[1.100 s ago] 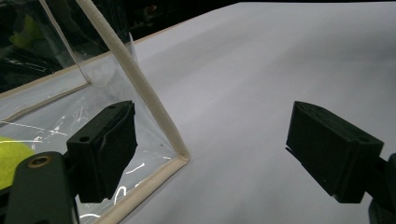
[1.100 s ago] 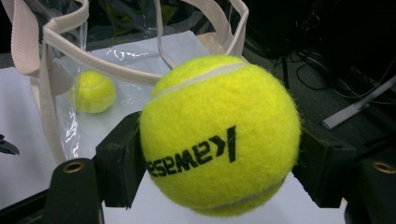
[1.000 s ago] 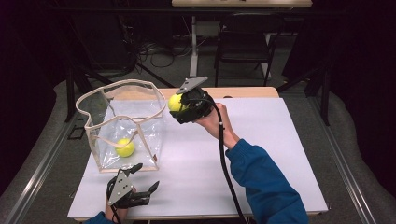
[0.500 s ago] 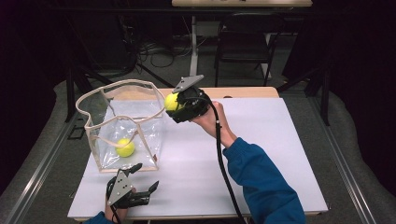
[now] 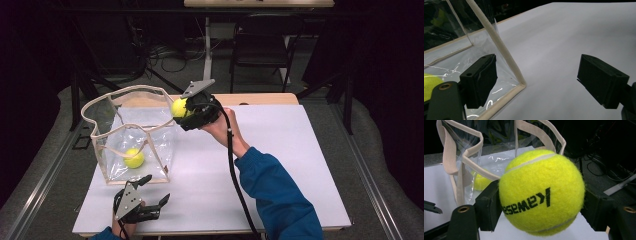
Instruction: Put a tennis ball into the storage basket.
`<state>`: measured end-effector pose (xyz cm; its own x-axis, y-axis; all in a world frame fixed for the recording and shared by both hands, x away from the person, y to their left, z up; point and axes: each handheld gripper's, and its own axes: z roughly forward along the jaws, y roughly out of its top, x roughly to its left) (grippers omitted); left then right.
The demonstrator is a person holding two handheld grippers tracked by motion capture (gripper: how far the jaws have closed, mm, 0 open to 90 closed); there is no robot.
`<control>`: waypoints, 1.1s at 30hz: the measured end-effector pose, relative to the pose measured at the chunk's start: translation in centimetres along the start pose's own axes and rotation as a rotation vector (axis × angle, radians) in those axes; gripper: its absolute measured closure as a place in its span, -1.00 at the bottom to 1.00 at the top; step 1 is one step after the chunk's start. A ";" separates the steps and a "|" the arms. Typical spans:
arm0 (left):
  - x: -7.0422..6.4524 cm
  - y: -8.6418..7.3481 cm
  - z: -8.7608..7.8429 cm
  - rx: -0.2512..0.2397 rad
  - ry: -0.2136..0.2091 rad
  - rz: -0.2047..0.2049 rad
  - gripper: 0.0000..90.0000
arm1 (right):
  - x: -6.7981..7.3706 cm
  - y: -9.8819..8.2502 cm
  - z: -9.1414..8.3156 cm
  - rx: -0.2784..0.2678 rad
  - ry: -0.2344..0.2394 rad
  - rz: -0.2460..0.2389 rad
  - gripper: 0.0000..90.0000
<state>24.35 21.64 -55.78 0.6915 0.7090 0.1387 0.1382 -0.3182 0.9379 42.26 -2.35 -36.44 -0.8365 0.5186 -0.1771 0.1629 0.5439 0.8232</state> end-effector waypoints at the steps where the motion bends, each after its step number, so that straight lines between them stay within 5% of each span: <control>1: 0.0 0.0 0.0 0.000 -0.001 0.001 -0.65 | 0.0 0.1 0.0 0.002 0.001 0.002 -0.41; 33: 0.1 0.0 -0.1 -0.004 0.001 0.000 -0.65 | -0.3 2.9 0.1 0.012 0.005 -0.020 -0.41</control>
<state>24.35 21.79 -55.71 0.6908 0.7095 0.1391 0.1353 -0.3159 0.9391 43.05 -0.86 -34.03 -0.8422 0.5044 -0.1906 0.1526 0.5620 0.8129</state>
